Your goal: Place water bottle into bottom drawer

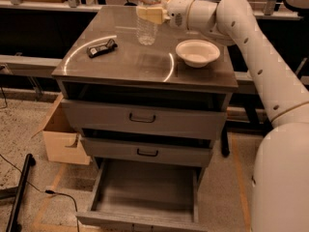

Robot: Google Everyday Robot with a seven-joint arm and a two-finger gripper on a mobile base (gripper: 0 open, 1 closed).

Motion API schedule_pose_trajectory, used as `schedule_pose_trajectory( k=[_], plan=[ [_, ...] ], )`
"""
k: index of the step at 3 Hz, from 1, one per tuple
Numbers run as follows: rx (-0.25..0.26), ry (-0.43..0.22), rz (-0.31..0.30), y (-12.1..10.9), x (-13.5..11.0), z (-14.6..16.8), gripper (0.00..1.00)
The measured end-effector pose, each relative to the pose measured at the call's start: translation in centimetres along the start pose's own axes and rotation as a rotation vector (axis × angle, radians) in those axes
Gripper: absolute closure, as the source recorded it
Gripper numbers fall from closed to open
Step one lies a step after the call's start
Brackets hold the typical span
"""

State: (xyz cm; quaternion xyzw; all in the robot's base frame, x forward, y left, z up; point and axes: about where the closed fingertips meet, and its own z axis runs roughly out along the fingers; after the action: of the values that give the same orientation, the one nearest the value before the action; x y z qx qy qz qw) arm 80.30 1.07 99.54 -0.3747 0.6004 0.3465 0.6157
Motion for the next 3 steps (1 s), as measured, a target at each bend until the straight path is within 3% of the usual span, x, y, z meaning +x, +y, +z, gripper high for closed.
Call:
schedule_pose_trajectory(
  k=[1, 2, 3],
  plan=[
    [-0.03, 0.019, 0.011, 4.4, -2.2, -2.0, 1.0],
    [-0.059, 0.042, 0.038, 9.4, -2.7, -3.6, 1.0],
    [-0.117, 0.072, 0.056, 14.4, -1.2, -4.9, 1.0]
  ],
)
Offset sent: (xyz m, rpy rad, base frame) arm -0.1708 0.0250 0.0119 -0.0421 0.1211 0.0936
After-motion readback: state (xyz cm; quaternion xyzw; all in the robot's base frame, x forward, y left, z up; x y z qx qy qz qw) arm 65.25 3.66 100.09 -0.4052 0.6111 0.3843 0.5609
